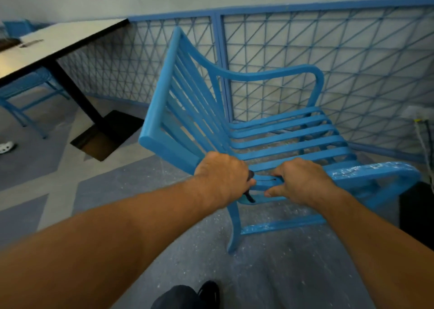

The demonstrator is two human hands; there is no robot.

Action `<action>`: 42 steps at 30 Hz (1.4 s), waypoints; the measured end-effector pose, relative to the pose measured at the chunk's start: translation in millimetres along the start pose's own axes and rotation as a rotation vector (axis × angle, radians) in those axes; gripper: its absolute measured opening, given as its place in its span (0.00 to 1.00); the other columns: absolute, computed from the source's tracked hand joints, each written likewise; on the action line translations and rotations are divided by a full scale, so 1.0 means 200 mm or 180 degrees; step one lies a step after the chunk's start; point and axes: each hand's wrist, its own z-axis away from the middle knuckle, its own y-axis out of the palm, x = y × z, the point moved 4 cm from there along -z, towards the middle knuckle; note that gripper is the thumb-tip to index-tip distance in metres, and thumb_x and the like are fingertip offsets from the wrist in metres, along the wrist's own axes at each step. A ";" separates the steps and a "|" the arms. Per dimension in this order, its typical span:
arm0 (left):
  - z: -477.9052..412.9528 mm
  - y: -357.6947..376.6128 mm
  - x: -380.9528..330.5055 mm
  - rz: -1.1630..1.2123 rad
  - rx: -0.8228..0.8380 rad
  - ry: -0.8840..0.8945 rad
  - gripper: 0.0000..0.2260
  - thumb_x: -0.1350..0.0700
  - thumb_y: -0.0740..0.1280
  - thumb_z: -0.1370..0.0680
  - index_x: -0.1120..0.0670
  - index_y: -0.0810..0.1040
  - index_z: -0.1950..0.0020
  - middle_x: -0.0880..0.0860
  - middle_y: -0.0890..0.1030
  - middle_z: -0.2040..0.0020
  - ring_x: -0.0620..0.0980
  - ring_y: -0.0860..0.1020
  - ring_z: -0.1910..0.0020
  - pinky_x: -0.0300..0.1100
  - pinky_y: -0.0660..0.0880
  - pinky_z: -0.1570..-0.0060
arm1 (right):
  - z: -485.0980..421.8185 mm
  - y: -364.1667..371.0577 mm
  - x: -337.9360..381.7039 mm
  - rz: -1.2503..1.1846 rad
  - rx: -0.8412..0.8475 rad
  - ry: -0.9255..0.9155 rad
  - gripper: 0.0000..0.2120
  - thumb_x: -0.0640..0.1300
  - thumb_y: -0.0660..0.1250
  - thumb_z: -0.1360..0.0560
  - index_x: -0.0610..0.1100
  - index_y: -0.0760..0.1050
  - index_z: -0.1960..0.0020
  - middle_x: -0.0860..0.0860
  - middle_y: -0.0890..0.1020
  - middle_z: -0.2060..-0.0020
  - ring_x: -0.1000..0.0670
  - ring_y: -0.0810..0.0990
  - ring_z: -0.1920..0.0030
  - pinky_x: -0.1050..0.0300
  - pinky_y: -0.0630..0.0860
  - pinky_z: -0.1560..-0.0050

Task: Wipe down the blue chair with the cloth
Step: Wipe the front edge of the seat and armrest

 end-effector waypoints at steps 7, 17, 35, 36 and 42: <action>0.10 0.12 -0.04 -0.0094 -0.0457 0.0351 0.16 0.58 0.53 0.21 0.60 0.73 0.38 0.58 0.78 0.50 0.59 0.77 0.55 0.52 0.72 0.57 | 0.00 0.01 -0.01 -0.0003 0.0056 0.0049 0.29 0.68 0.69 0.33 0.56 0.76 0.36 0.52 0.80 0.44 0.48 0.76 0.43 0.52 0.75 0.44; 0.00 0.04 -0.07 0.0024 -0.0182 0.0105 0.14 0.47 0.54 0.16 0.55 0.73 0.43 0.53 0.78 0.49 0.54 0.77 0.52 0.47 0.66 0.59 | 0.00 0.01 -0.01 -0.0047 0.0087 0.0077 0.29 0.67 0.69 0.32 0.54 0.76 0.36 0.52 0.80 0.46 0.49 0.76 0.46 0.52 0.75 0.46; -0.06 0.10 -0.12 0.0184 -0.0419 0.0570 0.16 0.55 0.61 0.19 0.56 0.67 0.33 0.55 0.76 0.41 0.56 0.77 0.48 0.49 0.73 0.53 | -0.01 0.01 -0.01 -0.0102 0.0042 0.0075 0.23 0.66 0.70 0.32 0.57 0.78 0.41 0.53 0.80 0.51 0.50 0.77 0.49 0.53 0.76 0.50; -0.06 0.10 -0.12 0.0199 -0.0428 0.0585 0.16 0.55 0.61 0.19 0.56 0.67 0.32 0.55 0.75 0.41 0.56 0.77 0.47 0.50 0.73 0.52 | -0.01 0.01 -0.01 -0.0109 0.0040 0.0078 0.23 0.66 0.70 0.32 0.57 0.78 0.41 0.53 0.81 0.51 0.50 0.77 0.49 0.53 0.76 0.50; 0.07 0.07 0.05 -0.0140 -0.0236 0.0671 0.16 0.55 0.62 0.20 0.54 0.69 0.33 0.53 0.76 0.41 0.56 0.77 0.46 0.52 0.75 0.47 | -0.01 0.01 0.00 -0.0102 0.0128 0.0077 0.26 0.67 0.70 0.33 0.55 0.78 0.40 0.54 0.80 0.53 0.50 0.76 0.51 0.52 0.76 0.48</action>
